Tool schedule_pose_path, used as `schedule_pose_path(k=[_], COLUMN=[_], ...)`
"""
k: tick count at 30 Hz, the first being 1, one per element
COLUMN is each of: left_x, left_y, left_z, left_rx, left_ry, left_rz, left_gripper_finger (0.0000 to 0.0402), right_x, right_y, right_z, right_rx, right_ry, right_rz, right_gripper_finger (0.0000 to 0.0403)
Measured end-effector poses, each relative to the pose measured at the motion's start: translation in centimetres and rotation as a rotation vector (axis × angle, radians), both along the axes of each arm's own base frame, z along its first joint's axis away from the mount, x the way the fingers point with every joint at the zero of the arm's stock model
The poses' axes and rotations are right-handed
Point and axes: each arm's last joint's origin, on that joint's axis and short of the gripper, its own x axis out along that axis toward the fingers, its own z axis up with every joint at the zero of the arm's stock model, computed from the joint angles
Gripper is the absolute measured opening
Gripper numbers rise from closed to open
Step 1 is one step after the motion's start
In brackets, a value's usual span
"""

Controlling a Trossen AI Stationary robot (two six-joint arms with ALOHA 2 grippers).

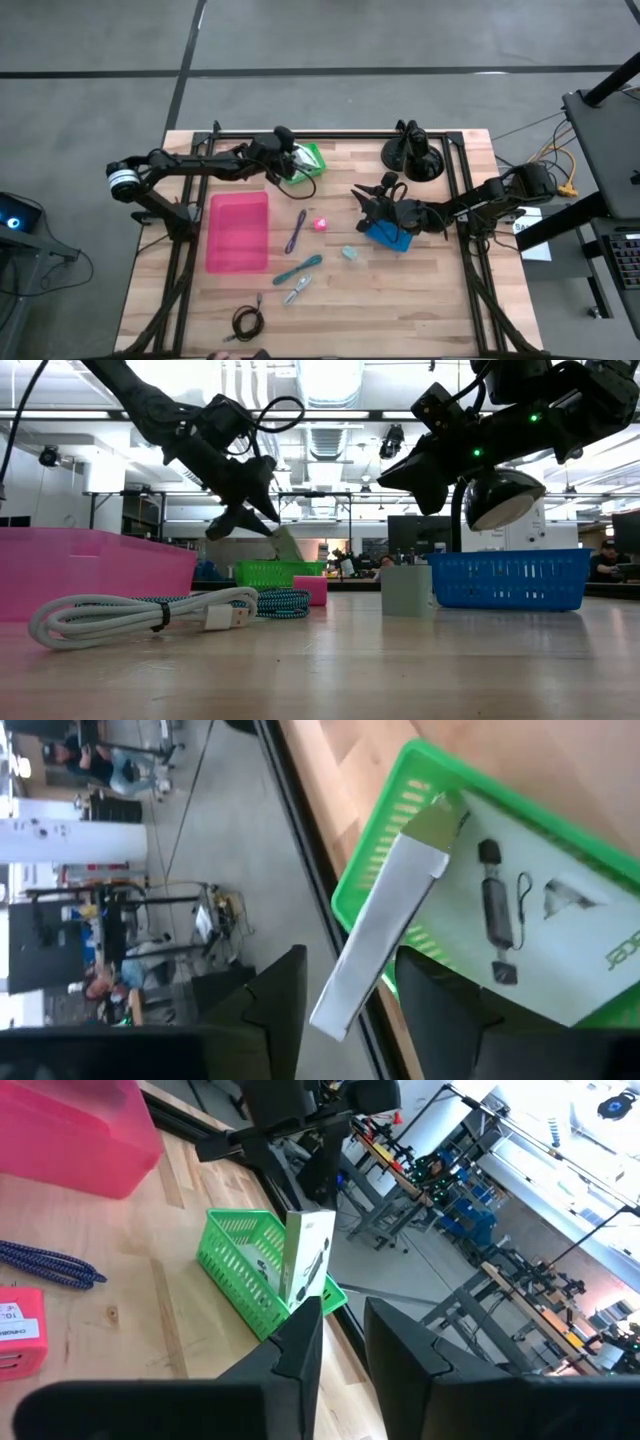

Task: Pick and place items into bin
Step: Put the card reader box into the green bin, then put the blue charger adapter into the blue bin

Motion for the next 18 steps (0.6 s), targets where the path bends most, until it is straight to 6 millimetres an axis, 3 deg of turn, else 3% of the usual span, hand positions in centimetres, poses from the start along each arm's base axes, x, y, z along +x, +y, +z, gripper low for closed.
schedule_pose_path(k=[18], left_x=[-0.63], left_y=[0.48], left_z=[0.39], left_rx=[0.089], left_ry=[0.011], left_rz=[0.264], left_gripper_finger=[0.0141], right_x=[0.0], right_y=[0.0], right_z=[0.0], right_rx=[0.0], right_ry=[0.0], right_rz=[0.0], right_gripper_finger=[0.0064])
